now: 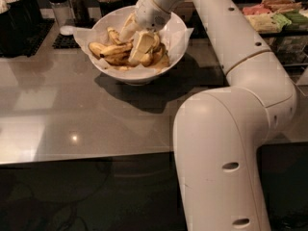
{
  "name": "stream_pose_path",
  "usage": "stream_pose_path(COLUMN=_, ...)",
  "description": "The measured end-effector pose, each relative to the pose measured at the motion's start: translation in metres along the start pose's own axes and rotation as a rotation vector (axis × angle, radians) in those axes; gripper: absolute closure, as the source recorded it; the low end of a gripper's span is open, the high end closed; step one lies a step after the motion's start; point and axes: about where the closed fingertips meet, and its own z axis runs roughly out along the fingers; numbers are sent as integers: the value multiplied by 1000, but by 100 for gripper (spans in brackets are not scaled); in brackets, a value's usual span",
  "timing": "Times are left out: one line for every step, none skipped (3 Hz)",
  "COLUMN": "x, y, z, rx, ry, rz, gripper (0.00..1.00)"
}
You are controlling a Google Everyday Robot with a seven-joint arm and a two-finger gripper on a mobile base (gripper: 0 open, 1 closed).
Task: Pick banana from white bowl
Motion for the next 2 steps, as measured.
stream_pose_path(x=0, y=0, z=0, rx=0, ry=0, rz=0, gripper=64)
stream_pose_path(x=0, y=0, z=0, rx=0, ry=0, rz=0, gripper=88)
